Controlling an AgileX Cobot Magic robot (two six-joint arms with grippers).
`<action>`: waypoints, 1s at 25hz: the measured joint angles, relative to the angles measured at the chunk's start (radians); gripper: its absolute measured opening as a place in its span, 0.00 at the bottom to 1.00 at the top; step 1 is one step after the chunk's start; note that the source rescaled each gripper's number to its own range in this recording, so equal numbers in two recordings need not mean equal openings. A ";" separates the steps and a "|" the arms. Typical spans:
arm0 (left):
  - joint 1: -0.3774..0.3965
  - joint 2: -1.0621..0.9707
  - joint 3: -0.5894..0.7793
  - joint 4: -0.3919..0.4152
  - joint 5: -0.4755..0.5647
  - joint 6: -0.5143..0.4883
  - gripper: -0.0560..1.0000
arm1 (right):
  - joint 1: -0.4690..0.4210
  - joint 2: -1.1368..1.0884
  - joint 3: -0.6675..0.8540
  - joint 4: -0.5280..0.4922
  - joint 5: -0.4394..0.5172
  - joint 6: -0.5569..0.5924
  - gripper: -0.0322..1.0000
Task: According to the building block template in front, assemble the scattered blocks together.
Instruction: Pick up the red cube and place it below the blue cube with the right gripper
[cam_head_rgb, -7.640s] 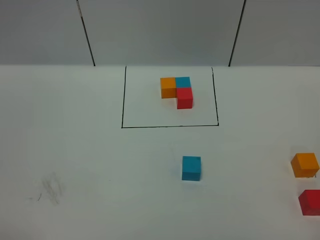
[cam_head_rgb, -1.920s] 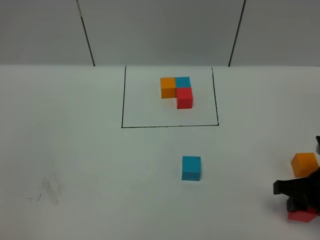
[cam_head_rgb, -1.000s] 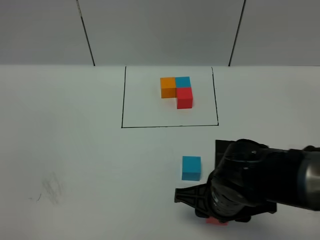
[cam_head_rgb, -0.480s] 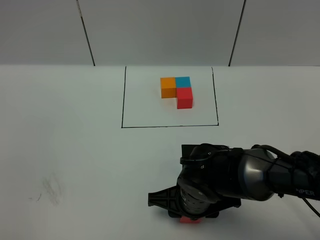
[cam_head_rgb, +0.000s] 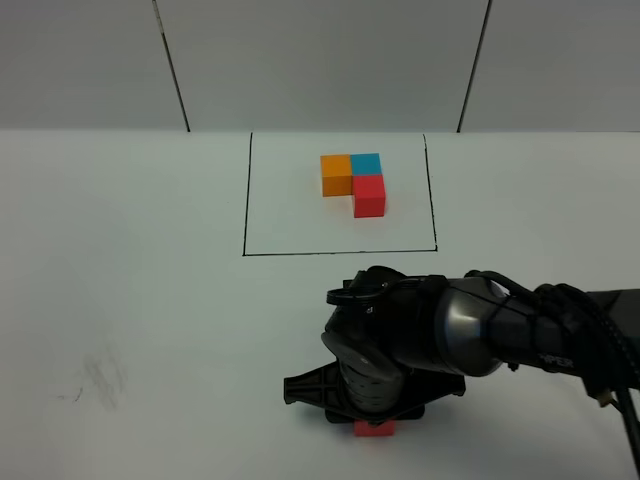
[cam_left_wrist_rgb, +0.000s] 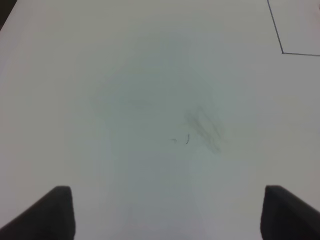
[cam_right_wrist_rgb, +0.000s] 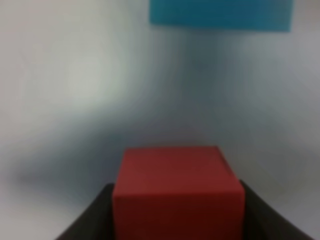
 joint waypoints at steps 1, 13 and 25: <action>0.000 0.000 0.000 0.000 0.000 0.000 0.68 | -0.004 0.013 -0.010 0.007 0.007 -0.006 0.24; 0.000 0.000 0.000 0.000 0.000 0.000 0.68 | -0.054 0.026 -0.033 0.036 0.028 -0.001 0.24; 0.000 0.000 0.000 0.000 0.000 0.000 0.68 | -0.054 0.027 -0.033 -0.033 0.029 0.056 0.24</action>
